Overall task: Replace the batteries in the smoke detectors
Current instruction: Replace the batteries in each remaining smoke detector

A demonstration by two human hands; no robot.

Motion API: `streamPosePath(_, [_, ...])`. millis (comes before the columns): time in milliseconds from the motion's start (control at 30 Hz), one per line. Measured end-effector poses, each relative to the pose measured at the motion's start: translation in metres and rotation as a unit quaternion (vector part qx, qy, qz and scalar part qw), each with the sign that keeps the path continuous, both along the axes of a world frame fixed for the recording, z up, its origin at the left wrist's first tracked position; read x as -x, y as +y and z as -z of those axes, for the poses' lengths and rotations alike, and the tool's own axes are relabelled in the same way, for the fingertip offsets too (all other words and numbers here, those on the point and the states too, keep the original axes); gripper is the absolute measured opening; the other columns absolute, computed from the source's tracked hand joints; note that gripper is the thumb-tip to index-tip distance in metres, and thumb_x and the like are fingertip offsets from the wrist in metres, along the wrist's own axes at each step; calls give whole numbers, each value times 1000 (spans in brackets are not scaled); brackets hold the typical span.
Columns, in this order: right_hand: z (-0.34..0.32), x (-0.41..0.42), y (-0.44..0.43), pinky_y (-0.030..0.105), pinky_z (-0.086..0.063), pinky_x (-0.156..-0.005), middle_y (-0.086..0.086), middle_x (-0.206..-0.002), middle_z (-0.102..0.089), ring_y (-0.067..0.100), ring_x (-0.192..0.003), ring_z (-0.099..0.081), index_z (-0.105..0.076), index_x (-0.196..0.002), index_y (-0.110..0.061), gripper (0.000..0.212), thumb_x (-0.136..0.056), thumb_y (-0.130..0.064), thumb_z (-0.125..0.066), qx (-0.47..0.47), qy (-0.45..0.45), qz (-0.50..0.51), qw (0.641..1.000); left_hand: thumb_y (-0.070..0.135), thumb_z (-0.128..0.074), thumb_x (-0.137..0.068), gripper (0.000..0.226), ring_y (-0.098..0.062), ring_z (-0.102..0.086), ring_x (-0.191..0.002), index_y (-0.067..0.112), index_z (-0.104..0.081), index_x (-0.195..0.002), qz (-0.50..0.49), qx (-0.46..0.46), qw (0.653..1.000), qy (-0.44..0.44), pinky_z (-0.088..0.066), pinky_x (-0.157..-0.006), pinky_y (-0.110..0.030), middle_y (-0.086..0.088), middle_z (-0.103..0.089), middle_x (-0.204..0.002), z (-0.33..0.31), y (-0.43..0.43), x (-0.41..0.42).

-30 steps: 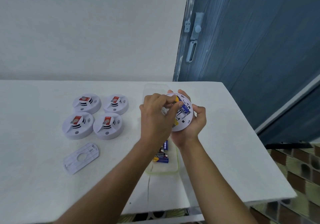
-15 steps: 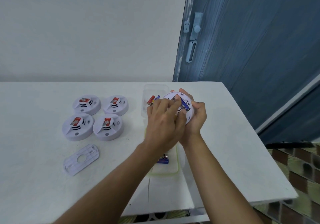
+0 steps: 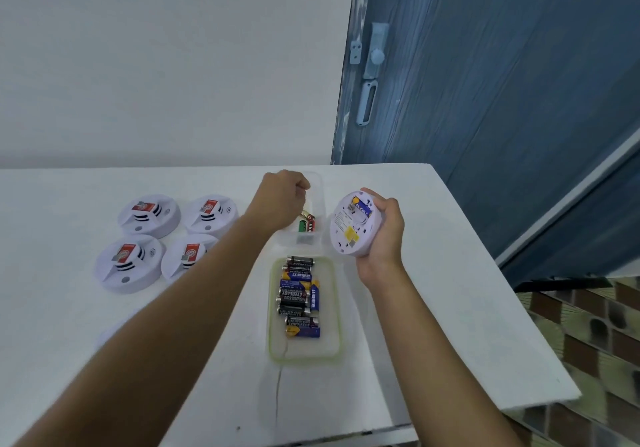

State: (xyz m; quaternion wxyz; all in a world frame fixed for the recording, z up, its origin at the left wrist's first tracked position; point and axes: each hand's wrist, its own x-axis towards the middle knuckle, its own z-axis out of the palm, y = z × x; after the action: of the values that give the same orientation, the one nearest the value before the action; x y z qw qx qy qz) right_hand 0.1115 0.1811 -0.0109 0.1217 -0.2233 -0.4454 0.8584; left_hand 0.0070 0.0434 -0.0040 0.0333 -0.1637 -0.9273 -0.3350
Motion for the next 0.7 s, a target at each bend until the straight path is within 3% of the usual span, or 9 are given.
streamPosePath(100, [0, 4, 2, 29, -47, -74, 1, -97, -69, 19, -90, -62, -67, -106, -21, 27, -94, -32, -45, 29, -3, -8, 1000, 2, -47, -90, 28, -33, -64, -98, 9, -67, -109, -19, 97, 995, -2, -47, -75, -29, -13, -65, -111, 10, 16, 18])
streamPosePath(200, [1, 7, 4, 29, -47, -73, -1, -92, -70, 19, -88, -63, -67, -106, -21, 29, -94, -34, -44, 47, -3, -17, 999, -1, -49, -89, 13, -35, -63, -91, 5, -58, -96, -6, 240, 971, 3, -45, -68, -33, -17, -63, -104, 13, 28, 22])
streamPosePath(267, [3, 8, 6, 29, -48, -72, -1, -89, -71, 18, -86, -63, -68, -105, -21, 30, -94, -34, -44, 60, 3, -20, 998, 4, -50, -92, 8, -34, -63, -91, 5, -56, -97, -3, 285, 958, 12, -39, -68, -32, -17, -62, -104, 14, 32, 26])
streamPosePath(400, [7, 10, 10, 31, -48, -74, 1, -92, -71, 21, -90, -63, -68, -104, -20, 32, -94, -34, -42, 69, 17, -19, 997, 5, -52, -92, 13, -35, -63, -93, 4, -57, -103, 1, 297, 955, 9, -40, -69, -32, -16, -60, -105, 23, 34, 34])
streamPosePath(500, [9, 11, 10, 31, -49, -75, 2, -95, -71, 22, -92, -63, -70, -103, -19, 34, -95, -34, -40, 76, 25, -20, 997, 1, -52, -88, 7, -33, -61, -83, 7, -53, -92, 10, 305, 952, 15, -39, -66, -32, -15, -62, -99, 25, 33, 34])
streamPosePath(600, [9, 12, 9, 31, -50, -75, 2, -94, -71, 22, -91, -63, -70, -102, -18, 35, -94, -33, -40, 79, 33, -23, 996, -5, -49, -84, 15, -32, -60, -81, 9, -45, -82, 18, 318, 948, 18, -39, -66, -32, -14, -63, -94, 28, 32, 32])
streamPosePath(700, [8, 12, 6, 32, -50, -76, 2, -94, -72, 22, -91, -64, -70, -102, -18, 35, -94, -33, -39, 83, 42, -27, 995, -4, -49, -88, 11, -31, -61, -85, 6, -53, -90, 14, 271, 962, 21, -41, -65, -33, -15, -60, -98, 32, 31, 33])
